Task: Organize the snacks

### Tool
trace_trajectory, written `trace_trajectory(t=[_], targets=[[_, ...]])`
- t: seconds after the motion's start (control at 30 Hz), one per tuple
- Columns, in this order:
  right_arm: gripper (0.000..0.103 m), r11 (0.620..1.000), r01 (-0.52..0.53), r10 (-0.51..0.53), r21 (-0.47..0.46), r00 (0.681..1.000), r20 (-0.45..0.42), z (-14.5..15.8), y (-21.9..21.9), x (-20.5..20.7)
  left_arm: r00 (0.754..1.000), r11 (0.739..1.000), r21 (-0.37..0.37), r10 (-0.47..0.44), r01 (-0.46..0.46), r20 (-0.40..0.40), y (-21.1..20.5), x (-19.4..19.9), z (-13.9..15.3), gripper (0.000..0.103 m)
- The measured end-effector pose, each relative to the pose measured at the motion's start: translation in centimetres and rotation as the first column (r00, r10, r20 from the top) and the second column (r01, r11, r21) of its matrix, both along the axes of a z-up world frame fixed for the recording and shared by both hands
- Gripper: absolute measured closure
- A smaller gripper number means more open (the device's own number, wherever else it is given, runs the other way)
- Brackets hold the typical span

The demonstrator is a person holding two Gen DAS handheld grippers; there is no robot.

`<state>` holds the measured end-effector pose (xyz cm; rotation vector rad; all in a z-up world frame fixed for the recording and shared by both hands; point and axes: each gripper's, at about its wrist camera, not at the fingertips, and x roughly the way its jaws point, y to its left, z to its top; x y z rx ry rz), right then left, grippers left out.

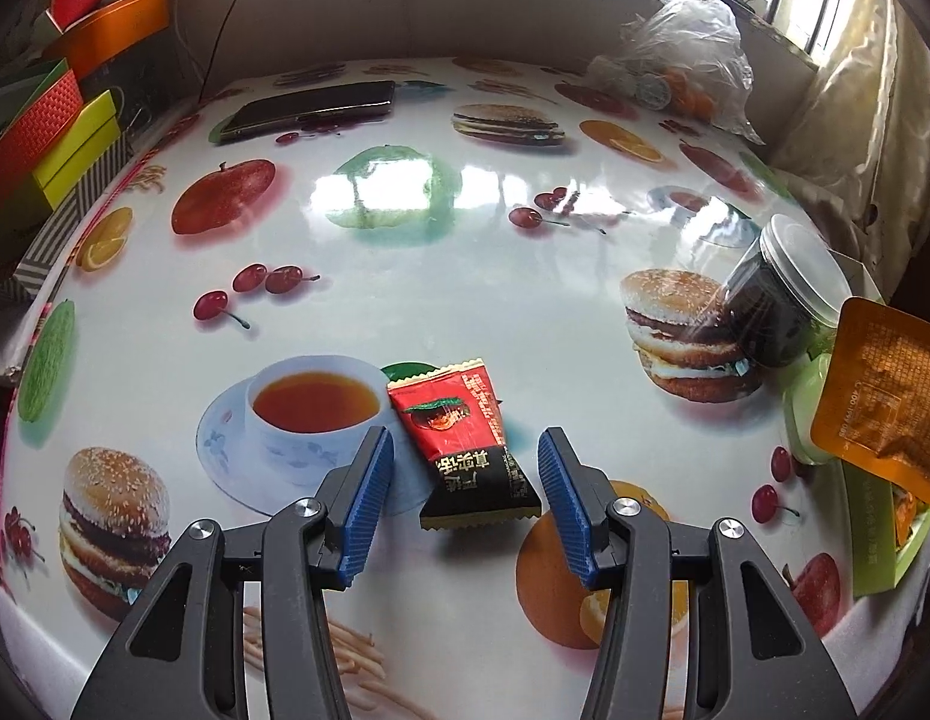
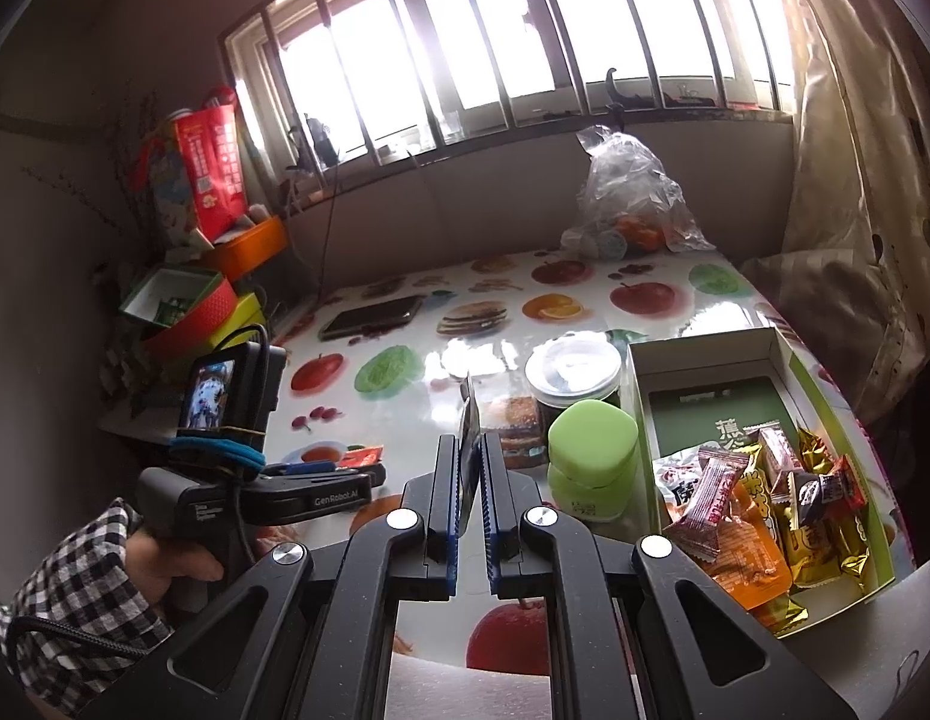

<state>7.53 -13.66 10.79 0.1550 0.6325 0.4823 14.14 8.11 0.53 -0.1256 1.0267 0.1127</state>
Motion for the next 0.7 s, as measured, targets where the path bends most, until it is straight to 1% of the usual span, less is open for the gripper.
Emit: trace_trajectory(t=[0.03, 0.07, 0.1, 0.27, 0.37, 0.5, 0.7], targets=[[0.096, 1.000, 0.001, -0.001, 0.001, 1.000, 0.000, 0.0, -0.1, 0.0, 1.000, 1.000, 0.009, -0.007, 0.007, 0.001, -0.2, 0.0, 0.0, 0.054], [0.096, 1.000, 0.002, -0.002, 0.001, 1.000, 0.000, 0.0, -0.1, 0.0, 1.000, 1.000, 0.021, -0.015, 0.015, 0.004, -0.3, -0.1, 0.0, 0.065], [0.096, 1.000, 0.004, -0.004, 0.002, 1.000, 0.000, 0.0, -0.1, 0.0, 1.000, 0.999, 0.034, -0.018, 0.017, 0.006, -0.4, -0.1, 0.0, 0.069], [0.096, 1.000, 0.002, -0.002, 0.000, 1.000, 0.002, 0.1, -0.2, 0.0, 1.000, 0.999, 0.028, -0.025, 0.025, 0.006, -0.3, -0.3, 0.2, 0.071], [0.096, 1.000, 0.003, -0.003, 0.001, 1.000, 0.005, 0.2, -0.2, -0.1, 0.999, 0.999, 0.025, -0.038, 0.038, 0.022, -0.6, -0.8, 0.8, 0.071], [0.096, 1.000, 0.010, -0.010, 0.002, 1.000, 0.023, 1.0, -0.6, -0.2, 0.997, 0.998, 0.023, -0.052, 0.051, 0.057, -1.1, -1.6, 2.4, 0.071], [0.096, 1.000, 0.028, -0.028, 0.008, 0.998, 0.053, 2.4, -1.5, -0.8, 0.985, 0.995, 0.024, -0.101, 0.098, 0.139, -2.8, -2.8, 6.1, 0.071]])
